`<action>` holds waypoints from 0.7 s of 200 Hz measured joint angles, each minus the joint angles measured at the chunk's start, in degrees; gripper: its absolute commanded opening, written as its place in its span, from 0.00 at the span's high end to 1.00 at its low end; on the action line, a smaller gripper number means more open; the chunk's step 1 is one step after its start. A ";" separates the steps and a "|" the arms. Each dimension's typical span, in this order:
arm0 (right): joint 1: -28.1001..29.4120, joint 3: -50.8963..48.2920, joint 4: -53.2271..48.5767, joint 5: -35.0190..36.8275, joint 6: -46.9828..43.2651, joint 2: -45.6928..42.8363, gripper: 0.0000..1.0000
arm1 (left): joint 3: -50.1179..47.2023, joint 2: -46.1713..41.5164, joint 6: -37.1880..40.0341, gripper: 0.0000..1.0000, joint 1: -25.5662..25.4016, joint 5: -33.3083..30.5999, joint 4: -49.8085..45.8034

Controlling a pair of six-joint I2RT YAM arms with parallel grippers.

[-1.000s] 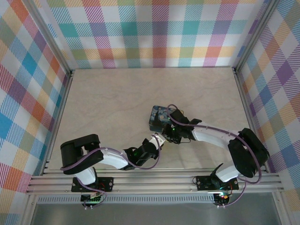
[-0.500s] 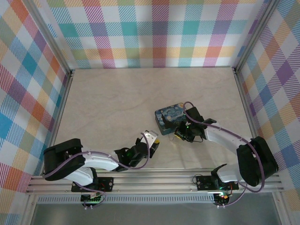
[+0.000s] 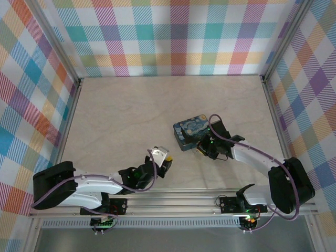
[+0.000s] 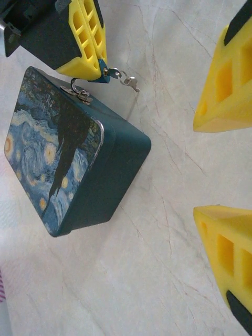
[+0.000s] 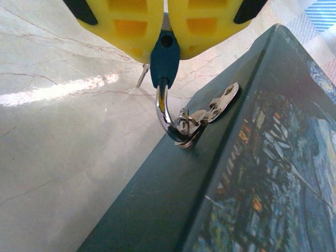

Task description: Unlock a padlock with a key

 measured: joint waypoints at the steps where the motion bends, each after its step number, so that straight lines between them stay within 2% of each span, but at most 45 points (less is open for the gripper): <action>1: 0.00 0.00 -0.02 -0.02 0.00 0.00 1.00 | -0.09 -0.22 -0.02 0.59 0.00 -0.07 -0.11; 84: -0.85 1.33 1.38 0.66 1.16 3.82 1.00 | -1.46 -6.69 -3.52 0.53 0.74 -2.16 -10.69; 140: -1.95 3.34 -0.48 1.09 0.83 2.32 1.00 | 2.75 -8.28 -5.73 0.52 3.41 -1.11 -19.96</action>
